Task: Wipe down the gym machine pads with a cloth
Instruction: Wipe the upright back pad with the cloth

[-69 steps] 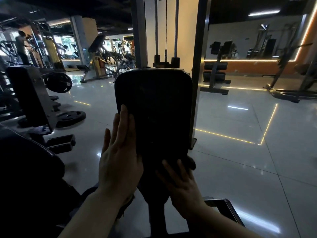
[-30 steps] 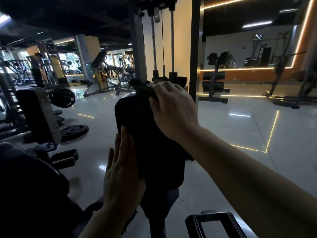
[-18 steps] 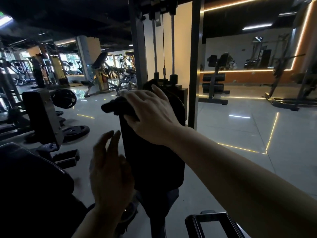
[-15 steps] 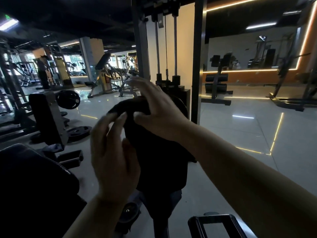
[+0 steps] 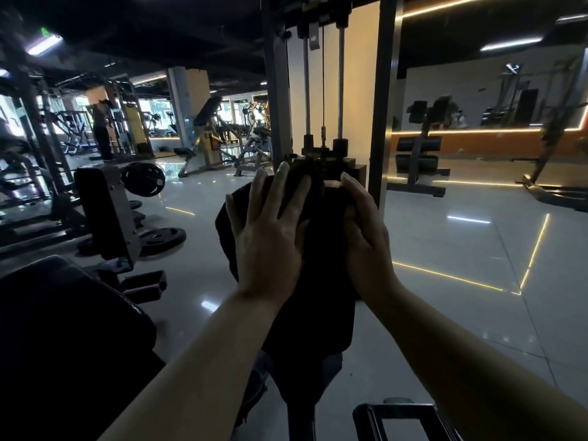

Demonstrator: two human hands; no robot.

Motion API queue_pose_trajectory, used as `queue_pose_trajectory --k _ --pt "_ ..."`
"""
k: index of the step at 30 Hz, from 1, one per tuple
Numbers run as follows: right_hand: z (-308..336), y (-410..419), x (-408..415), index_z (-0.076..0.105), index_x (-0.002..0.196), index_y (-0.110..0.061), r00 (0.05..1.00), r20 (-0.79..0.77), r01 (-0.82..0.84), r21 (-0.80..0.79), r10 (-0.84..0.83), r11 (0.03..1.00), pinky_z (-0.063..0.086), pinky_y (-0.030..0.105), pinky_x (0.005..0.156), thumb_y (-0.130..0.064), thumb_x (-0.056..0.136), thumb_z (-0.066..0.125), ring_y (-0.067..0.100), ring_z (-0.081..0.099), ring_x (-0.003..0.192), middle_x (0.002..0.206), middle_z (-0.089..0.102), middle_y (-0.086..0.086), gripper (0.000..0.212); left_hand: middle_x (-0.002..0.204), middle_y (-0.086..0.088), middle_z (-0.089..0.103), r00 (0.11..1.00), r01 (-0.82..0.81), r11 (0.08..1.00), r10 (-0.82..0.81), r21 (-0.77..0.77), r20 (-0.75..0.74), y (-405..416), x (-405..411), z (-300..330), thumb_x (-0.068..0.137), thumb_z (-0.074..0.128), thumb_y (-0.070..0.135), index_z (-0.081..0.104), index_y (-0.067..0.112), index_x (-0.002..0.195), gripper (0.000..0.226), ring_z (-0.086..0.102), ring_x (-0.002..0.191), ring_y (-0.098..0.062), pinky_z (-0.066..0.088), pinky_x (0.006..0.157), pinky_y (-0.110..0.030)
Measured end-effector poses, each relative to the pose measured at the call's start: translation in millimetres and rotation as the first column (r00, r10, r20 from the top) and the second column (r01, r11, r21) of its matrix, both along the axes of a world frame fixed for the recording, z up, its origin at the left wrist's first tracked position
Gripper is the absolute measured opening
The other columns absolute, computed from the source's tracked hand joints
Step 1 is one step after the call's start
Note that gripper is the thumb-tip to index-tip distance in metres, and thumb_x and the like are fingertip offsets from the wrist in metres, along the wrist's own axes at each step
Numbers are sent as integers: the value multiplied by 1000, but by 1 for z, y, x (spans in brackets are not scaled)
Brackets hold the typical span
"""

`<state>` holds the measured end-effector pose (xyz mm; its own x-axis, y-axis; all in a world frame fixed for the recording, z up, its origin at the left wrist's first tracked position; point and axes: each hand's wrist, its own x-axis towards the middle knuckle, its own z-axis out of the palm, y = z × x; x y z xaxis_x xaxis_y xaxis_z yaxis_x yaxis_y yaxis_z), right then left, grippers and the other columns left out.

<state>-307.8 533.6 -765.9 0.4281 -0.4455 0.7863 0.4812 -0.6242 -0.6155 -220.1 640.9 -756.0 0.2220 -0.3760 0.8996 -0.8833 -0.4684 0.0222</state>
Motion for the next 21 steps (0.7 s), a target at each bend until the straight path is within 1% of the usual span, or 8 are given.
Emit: queue_pose_trajectory --k 3,5,8,11,13,15,18,21 --pt "3 -2 5 40 137 -15 1000 19 8 -57 -7 998 37 45 108 -29 95 34 17 39 132 142 41 5 45 155 -6 21 996 14 1000 -13 -4 87 5 6 -44 100 28 41 32 20 144 48 13 144 -35 15 111 -64" --pt "-1 -6 11 40 138 -7 997 43 64 -144 -58 987 39 36 107 -26 96 32 18 41 131 142 42 12 47 154 -7 20 994 -20 998 15 51 110 10 8 -81 96 35 40 35 18 140 49 11 144 -33 13 110 -62" --pt "-8 -9 19 41 138 -3 980 104 187 -224 -167 956 33 15 105 -15 98 32 5 36 131 142 41 17 43 155 -4 19 993 -81 993 73 89 89 12 8 -136 93 42 40 41 17 136 49 16 143 -29 23 109 -62" --pt "-13 -10 25 41 136 -11 956 189 269 -264 -224 926 31 15 107 -7 98 34 -7 29 131 141 39 17 40 154 -3 15 987 -150 985 145 80 76 8 2 -161 93 45 37 42 14 133 46 19 141 -29 27 108 -58" --pt "-14 -10 28 38 134 -15 947 217 290 -268 -236 919 33 17 107 -5 97 35 -8 29 131 140 40 17 38 153 -6 18 988 -149 988 147 40 57 5 -3 -158 98 39 38 43 12 131 43 21 140 -29 25 108 -56" --pt "-16 -11 28 38 133 -16 946 227 286 -256 -230 923 35 19 107 -4 98 35 -5 31 131 140 40 17 38 153 -10 18 993 -115 993 115 -2 20 0 -7 -141 103 27 40 38 11 136 46 21 141 -31 23 110 -57" --pt "-17 -13 27 39 133 -17 964 208 216 -249 -166 944 36 22 106 -1 98 35 4 35 132 141 38 16 39 156 -11 12 996 -86 992 86 -92 -4 -13 -8 -83 102 21 42 22 12 146 53 12 145 -32 14 114 -57" --pt "-16 -13 24 45 133 -16 975 208 130 -225 -82 966 34 20 105 3 98 34 1 35 131 139 37 16 41 157 -10 14 995 -98 989 100 -115 10 -26 -6 -31 100 21 46 16 16 149 58 10 145 -30 3 114 -55"
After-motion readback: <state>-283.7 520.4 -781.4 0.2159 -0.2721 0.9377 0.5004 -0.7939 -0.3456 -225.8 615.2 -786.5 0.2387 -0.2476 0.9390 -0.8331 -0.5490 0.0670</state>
